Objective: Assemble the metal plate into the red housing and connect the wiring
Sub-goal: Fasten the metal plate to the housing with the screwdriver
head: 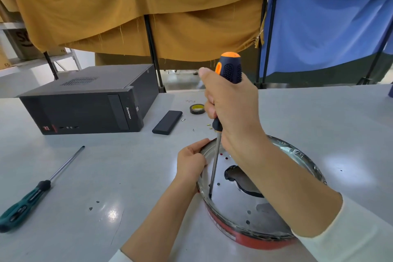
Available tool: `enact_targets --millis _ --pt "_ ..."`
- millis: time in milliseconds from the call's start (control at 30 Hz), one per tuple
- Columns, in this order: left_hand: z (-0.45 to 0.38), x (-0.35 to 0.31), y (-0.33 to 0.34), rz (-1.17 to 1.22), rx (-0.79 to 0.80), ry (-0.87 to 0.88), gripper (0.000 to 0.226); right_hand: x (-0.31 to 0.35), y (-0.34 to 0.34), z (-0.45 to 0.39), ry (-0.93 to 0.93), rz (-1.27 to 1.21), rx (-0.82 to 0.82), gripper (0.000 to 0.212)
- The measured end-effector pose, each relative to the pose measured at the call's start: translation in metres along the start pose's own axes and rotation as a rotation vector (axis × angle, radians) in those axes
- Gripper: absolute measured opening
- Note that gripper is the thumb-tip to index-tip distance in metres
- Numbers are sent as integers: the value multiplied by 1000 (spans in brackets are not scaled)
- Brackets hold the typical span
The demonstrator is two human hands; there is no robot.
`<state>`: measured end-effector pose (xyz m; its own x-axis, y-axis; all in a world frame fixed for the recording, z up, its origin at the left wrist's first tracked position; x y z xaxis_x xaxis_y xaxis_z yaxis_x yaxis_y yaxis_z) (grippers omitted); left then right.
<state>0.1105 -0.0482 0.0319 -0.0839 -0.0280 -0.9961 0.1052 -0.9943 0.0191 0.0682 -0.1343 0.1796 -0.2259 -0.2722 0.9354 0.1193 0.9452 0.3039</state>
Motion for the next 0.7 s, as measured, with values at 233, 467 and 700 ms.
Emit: enact_targets --millis 233,467,700 --pt "2 0 1 -8 -6 13 57 -3 -3 3 -49 49 13 30" --pt "-1 -6 -1 -20 137 19 64 11 -10 -7 118 75 889 14" --pt "3 -5 -1 -16 110 64 68 5 4 1 108 20 770 30"
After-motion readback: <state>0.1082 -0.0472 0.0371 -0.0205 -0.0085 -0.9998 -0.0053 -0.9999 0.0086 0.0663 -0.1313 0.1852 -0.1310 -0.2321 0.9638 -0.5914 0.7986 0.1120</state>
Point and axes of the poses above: each hand's wrist, its own z-axis away from the middle knuckle, its own y-axis out of the palm, x = y × z, the point moved 2 cm from there along -z, towards the middle knuckle, and after that the axes turned 7 degrees about y, right-handed, at the moved point
